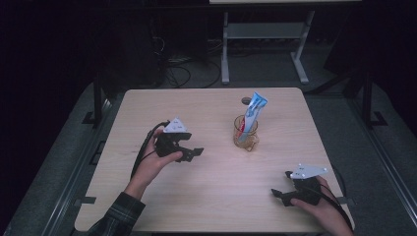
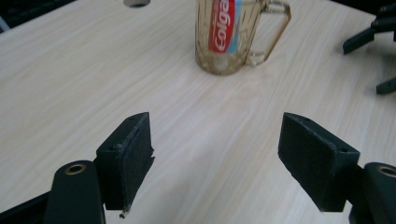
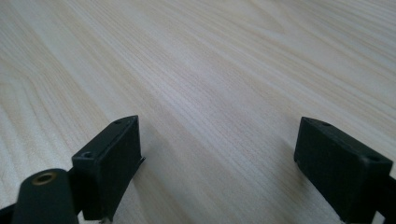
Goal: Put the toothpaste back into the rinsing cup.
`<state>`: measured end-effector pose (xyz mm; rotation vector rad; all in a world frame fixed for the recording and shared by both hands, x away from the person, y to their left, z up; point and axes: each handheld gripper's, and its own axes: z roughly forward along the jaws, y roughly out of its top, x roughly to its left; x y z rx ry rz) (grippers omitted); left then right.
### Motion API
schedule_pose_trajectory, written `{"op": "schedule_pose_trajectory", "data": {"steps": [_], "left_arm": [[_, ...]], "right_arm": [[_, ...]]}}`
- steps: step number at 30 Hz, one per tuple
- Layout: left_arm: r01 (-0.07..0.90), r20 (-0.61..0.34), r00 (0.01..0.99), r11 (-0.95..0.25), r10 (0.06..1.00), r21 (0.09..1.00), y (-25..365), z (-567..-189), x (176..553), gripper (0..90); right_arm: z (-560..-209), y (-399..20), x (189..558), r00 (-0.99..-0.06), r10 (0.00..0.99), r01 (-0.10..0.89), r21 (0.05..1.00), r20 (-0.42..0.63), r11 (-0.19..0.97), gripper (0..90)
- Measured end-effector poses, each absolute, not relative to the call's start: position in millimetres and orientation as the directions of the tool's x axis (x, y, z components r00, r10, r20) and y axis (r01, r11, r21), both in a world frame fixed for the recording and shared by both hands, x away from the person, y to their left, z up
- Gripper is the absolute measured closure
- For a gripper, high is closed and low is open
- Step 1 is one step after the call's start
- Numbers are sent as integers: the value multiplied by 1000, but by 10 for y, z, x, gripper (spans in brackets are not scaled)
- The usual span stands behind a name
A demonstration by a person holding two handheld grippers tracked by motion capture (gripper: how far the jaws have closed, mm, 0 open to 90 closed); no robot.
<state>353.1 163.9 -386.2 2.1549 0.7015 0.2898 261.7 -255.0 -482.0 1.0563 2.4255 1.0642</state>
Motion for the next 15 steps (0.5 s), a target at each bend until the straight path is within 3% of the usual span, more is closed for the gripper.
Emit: {"op": "schedule_pose_trajectory", "data": {"steps": [15], "left_arm": [[428, -27, 784, -509, 620, 746, 2012, -4138, 3192, 255]], "right_arm": [[-4820, -2553, 2618, -687, 726, 512, 726, 27, 459, 138]]}}
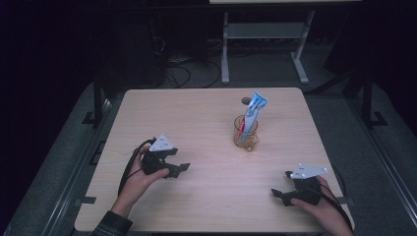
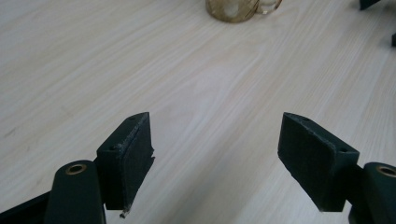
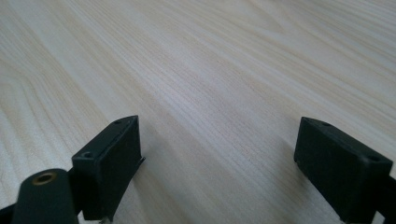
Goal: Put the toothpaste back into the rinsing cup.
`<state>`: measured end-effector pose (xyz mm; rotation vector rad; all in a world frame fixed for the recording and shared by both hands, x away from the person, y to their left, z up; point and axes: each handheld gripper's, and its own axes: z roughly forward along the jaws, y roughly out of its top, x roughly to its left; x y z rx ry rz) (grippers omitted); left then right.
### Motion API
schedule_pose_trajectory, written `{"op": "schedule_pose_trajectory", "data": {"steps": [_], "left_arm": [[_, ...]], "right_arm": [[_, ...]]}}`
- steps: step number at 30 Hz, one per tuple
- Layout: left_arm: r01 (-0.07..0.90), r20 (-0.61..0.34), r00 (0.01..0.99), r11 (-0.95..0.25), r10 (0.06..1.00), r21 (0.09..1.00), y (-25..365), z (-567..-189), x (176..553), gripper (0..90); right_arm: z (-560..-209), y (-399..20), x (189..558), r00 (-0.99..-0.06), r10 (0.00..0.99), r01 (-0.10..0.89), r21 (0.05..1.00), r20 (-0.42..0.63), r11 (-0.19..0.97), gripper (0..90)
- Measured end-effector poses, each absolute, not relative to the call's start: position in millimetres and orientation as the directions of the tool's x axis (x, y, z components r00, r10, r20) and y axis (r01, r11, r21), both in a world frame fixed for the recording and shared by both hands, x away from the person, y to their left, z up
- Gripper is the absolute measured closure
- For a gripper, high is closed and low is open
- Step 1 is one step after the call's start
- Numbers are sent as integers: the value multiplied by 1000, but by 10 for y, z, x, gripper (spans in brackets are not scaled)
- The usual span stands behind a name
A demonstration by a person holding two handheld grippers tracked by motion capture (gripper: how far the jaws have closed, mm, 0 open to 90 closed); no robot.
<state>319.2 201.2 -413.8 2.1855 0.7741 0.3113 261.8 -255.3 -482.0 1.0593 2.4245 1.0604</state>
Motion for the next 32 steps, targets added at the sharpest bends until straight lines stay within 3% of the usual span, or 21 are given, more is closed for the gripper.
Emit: {"op": "schedule_pose_trajectory", "data": {"steps": [21, 32], "left_arm": [[538, -8, 699, -518, 715, 665, 2551, -4631, 2837, 206], [488, 8, 705, -494, 709, 720, 2646, -4734, 2765, 182]], "right_arm": [[-4820, -2552, 2618, -684, 729, 515, 727, 28, 455, 138], [-4819, -2552, 2617, -684, 729, 515, 726, 27, 456, 138]]}}
